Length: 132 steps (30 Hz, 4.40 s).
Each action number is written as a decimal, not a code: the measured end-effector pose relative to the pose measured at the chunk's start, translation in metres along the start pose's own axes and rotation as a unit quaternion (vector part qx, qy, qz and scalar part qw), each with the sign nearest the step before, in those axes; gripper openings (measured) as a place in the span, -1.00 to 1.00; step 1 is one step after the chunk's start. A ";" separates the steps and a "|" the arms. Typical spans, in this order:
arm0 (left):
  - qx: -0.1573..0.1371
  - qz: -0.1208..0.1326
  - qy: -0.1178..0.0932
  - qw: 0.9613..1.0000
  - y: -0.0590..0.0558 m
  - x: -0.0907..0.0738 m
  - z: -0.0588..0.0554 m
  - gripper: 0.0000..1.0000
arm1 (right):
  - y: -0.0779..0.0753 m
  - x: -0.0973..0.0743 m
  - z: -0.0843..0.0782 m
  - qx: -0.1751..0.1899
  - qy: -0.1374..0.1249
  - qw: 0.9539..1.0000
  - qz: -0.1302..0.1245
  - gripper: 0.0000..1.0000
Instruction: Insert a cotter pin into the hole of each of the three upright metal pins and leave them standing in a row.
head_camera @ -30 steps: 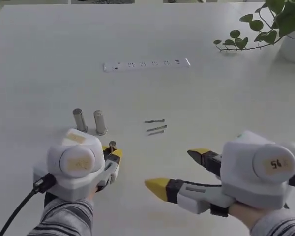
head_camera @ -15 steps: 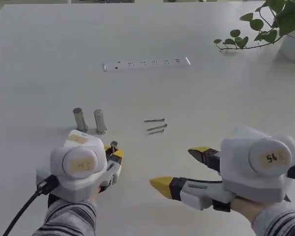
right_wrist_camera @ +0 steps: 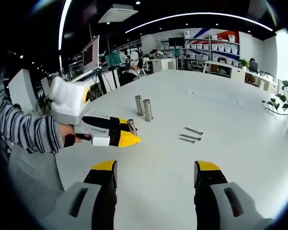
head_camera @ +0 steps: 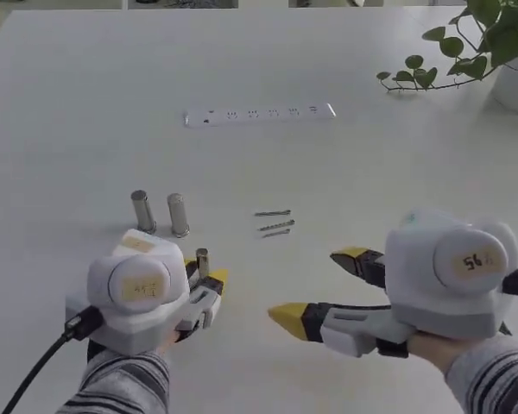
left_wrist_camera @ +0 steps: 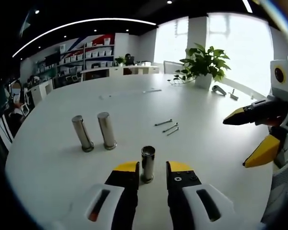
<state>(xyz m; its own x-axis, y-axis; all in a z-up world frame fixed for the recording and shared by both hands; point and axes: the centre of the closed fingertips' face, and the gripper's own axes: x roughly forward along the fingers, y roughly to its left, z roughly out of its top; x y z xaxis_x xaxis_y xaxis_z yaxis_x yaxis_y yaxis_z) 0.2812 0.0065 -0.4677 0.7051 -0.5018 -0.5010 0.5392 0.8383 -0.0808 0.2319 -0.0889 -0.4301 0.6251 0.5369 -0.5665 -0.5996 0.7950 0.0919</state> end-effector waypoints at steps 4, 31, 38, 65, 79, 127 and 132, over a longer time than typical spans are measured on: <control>0.004 -0.005 0.000 1.000 0.000 -0.002 0.001 -0.53 | -0.009 0.002 0.005 -0.023 0.016 1.000 0.005 0.20; 0.012 -0.047 -0.004 0.999 -0.008 -0.054 0.009 0.30 | -0.057 0.051 0.018 -0.176 0.184 0.963 0.093 -0.43; 0.011 -0.044 -0.011 0.999 -0.002 -0.064 0.011 0.51 | -0.057 0.066 0.013 -0.195 0.206 0.953 0.109 -0.52; 0.019 -0.026 -0.009 0.999 0.009 -0.083 0.009 0.78 | -0.065 0.090 -0.004 -0.251 0.278 0.915 0.151 -0.87; 0.015 -0.029 -0.003 0.999 0.010 -0.083 0.006 0.64 | -0.069 0.094 -0.004 -0.302 0.282 0.900 0.142 -1.00; -0.040 -0.112 -0.029 0.992 -0.021 -0.078 0.044 -0.59 | 0.052 0.033 0.048 -0.478 0.090 0.851 0.197 -1.00; -0.062 -0.120 -0.034 0.990 -0.023 -0.079 0.047 -0.67 | 0.064 0.028 0.050 -0.507 0.081 0.834 0.200 -1.00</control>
<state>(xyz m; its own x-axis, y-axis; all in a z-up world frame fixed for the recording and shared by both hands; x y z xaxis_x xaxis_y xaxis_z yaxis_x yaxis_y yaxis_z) 0.2342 0.0168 -0.3858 0.5961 -0.6989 -0.3953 0.6366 0.7114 -0.2977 0.2367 -0.0090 -0.3991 0.2476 0.5915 -0.7674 -0.9098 -0.1304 -0.3941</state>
